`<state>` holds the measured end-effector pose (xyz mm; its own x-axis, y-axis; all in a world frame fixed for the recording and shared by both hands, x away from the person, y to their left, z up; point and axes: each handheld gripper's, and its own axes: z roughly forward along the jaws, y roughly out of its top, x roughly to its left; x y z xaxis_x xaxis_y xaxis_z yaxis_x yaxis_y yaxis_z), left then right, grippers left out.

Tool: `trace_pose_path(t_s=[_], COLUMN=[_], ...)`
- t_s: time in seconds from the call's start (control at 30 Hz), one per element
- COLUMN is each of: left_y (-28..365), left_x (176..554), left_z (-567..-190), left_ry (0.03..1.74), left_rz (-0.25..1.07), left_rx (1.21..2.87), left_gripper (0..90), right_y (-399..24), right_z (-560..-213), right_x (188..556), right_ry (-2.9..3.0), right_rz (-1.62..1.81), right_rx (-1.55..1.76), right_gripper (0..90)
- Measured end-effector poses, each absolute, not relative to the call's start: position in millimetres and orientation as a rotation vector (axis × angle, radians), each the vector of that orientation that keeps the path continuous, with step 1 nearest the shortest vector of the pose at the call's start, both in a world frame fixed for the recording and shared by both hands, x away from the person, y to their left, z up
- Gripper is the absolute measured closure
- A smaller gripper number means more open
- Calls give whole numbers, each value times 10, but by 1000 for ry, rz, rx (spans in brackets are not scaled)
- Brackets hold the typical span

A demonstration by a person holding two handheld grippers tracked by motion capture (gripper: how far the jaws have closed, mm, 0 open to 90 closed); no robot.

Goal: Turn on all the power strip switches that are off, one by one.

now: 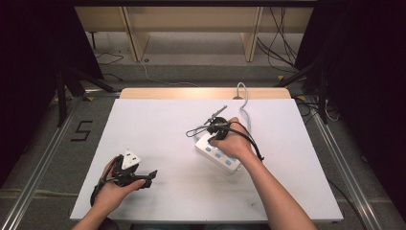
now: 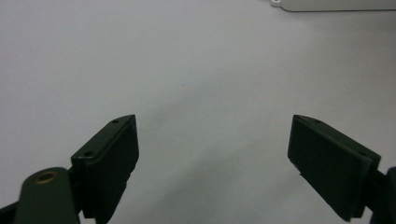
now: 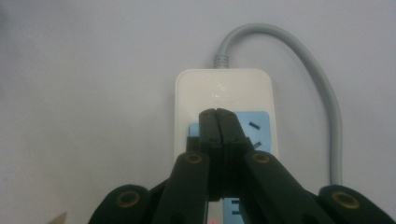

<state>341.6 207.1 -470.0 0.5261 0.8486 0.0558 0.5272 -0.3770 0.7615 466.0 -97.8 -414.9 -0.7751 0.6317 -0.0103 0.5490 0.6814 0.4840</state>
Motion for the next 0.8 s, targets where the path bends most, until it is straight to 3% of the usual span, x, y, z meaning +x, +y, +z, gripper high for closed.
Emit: trace_pose_path(t_s=[0.8], left_y=[2071], left_x=[3417], left_z=[-4700], left_ry=[1113], left_rz=[586], left_rx=[2062], left_gripper=[163], right_y=[-837], right_z=[-4263], right_x=[4763], right_ry=[2759], right_rz=[595], right_rx=[959], right_gripper=[900])
